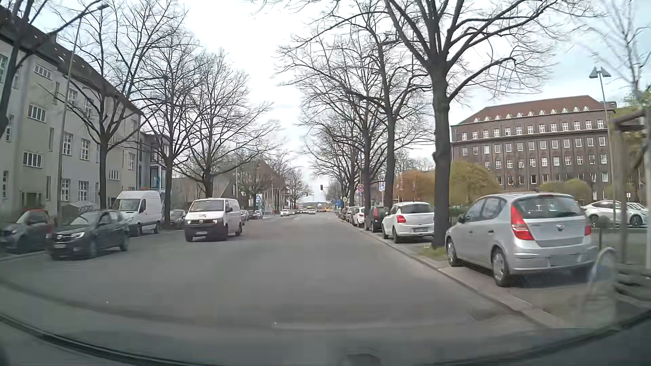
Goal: Follow the waypoints while adhering to traffic rules and regulations
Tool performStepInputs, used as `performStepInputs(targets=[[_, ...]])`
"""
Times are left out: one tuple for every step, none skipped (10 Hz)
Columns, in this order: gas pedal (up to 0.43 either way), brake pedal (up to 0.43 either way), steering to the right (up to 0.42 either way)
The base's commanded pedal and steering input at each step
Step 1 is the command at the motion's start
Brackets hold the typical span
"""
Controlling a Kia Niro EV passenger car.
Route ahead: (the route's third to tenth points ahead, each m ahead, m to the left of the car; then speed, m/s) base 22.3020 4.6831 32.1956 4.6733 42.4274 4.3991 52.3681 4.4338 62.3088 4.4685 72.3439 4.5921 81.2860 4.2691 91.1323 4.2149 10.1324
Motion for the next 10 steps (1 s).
performStepInputs(targets=[[0.047,0.000,-0.003],[0.047,0.000,-0.003],[0.047,0.000,-0.004],[0.039,0.000,-0.004],[0.039,0.000,-0.004],[0.039,0.000,-0.005],[0.039,0.000,-0.005],[0.028,0.000,-0.005],[0.020,0.000,-0.005],[0.020,0.000,-0.005]])
